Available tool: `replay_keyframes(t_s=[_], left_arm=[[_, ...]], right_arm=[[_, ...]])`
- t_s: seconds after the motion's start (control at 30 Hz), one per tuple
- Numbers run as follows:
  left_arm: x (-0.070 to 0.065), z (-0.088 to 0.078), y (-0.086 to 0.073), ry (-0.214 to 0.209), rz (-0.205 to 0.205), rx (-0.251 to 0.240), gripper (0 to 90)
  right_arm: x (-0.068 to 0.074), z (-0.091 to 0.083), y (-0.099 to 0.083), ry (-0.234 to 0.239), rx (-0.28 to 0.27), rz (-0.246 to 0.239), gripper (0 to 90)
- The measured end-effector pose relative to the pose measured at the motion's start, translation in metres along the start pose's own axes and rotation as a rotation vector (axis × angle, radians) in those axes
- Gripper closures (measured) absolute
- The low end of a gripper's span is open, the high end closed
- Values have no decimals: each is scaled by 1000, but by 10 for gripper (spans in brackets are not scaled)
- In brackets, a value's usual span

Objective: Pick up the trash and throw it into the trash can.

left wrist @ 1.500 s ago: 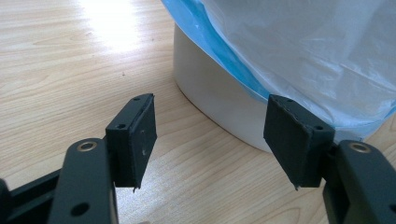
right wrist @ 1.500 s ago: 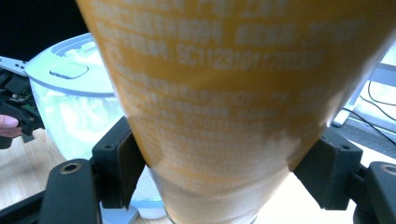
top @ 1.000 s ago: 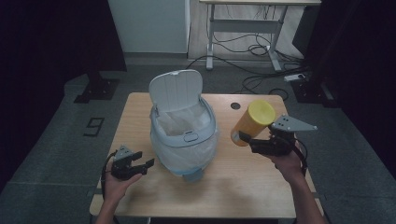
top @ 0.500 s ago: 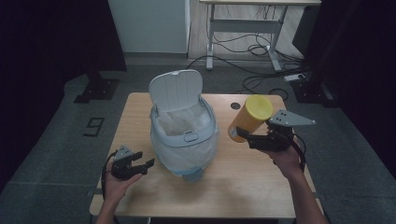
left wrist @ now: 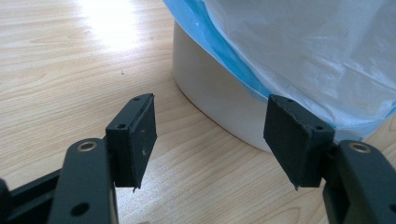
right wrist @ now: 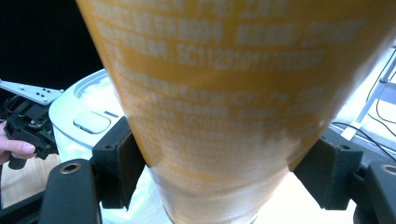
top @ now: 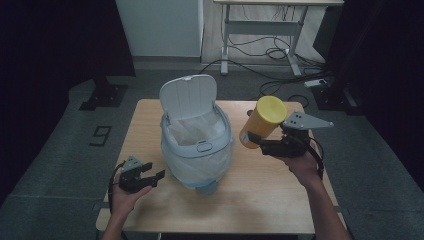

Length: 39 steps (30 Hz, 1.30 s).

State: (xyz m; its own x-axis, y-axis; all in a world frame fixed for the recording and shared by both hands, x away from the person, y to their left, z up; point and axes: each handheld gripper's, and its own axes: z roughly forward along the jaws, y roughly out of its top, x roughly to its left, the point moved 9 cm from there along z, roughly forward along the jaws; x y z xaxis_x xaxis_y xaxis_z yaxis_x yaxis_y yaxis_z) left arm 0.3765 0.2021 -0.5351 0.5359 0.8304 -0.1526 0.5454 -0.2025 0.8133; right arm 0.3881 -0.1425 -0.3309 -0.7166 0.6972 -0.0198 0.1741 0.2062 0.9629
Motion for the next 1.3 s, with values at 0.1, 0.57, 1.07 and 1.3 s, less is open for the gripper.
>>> replay_keyframes(t_s=[0.1,0.57,1.07,1.3], left_arm=[[0,-1,0,1,-1,-3,346],[1,0,0,0,-4,0,347],[2,0,-1,-2,-8,-1,347],[1,1,-1,-5,-5,3,347]], right_arm=[[2,3,4,4,3,-3,243],[8,15,18,21,9,-16,243],[17,32,26,45,21,-28,243],[22,41,32,57,26,-37,242]])
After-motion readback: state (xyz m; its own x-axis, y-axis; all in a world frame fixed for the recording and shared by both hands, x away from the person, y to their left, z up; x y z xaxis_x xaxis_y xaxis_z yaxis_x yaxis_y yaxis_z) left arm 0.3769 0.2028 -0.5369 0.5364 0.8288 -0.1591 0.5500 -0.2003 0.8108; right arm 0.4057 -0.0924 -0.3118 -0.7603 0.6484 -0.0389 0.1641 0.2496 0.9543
